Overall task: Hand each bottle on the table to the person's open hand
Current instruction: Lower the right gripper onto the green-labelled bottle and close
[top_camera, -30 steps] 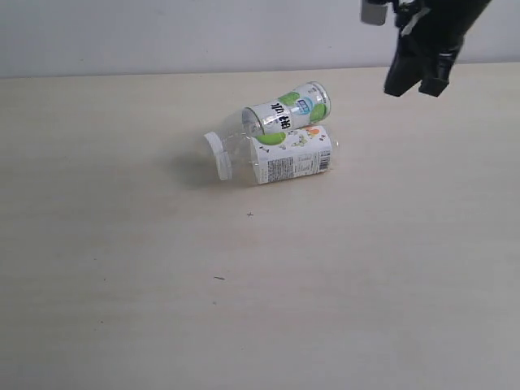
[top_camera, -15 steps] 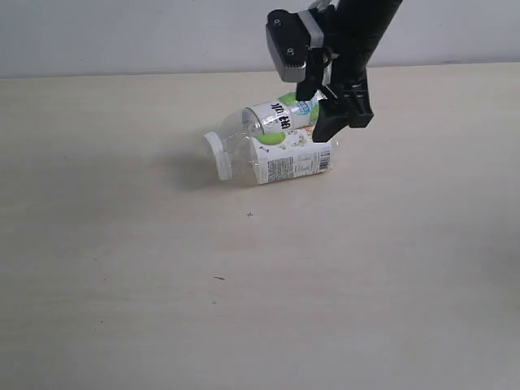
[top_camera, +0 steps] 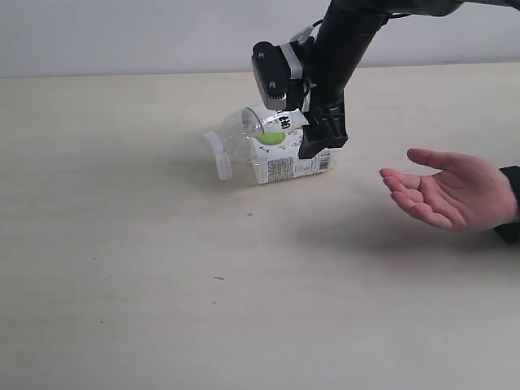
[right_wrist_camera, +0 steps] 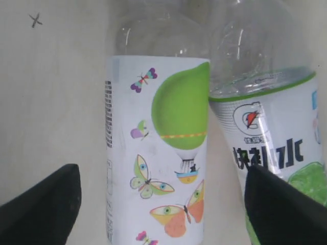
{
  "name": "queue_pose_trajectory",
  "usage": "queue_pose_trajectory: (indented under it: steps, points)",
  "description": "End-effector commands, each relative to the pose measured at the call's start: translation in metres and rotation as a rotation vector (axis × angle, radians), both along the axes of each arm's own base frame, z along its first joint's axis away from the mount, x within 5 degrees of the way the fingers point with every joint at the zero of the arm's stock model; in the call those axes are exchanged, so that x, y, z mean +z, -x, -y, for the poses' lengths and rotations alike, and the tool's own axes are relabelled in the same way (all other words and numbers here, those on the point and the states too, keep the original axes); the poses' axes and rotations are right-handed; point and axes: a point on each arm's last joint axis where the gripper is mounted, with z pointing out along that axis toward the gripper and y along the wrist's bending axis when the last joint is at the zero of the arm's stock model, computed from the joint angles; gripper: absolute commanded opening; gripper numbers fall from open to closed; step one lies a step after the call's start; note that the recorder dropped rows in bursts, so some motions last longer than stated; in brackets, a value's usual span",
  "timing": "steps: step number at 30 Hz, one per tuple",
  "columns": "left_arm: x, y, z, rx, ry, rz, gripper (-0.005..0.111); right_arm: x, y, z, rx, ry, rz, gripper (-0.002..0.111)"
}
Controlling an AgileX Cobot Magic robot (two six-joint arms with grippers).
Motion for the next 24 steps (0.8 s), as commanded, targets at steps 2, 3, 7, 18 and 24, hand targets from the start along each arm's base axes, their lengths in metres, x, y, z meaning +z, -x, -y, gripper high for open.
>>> queue_pose_trajectory:
  steps: [2,3,7,18,24]
  points:
    - [0.0,0.001,-0.001,0.007,0.005,0.0,0.001,-0.011,-0.004,-0.003,0.0,0.001,0.009,0.082]
    - [0.0,0.001,-0.001,0.007,0.005,0.0,0.001,-0.014,-0.005,-0.003,-0.001,0.002,0.008,0.082]
    - [0.0,0.001,-0.001,0.007,0.005,0.0,0.001,-0.024,-0.007,-0.004,-0.004,0.008,0.0,0.082]
    - [0.0,0.001,-0.001,0.007,0.005,0.0,0.001,-0.041,-0.01,-0.006,-0.014,0.006,-0.001,0.082]
    - [0.0,0.001,-0.001,0.007,0.005,0.0,0.001,-0.057,-0.013,-0.007,-0.02,0.011,-0.007,0.082]
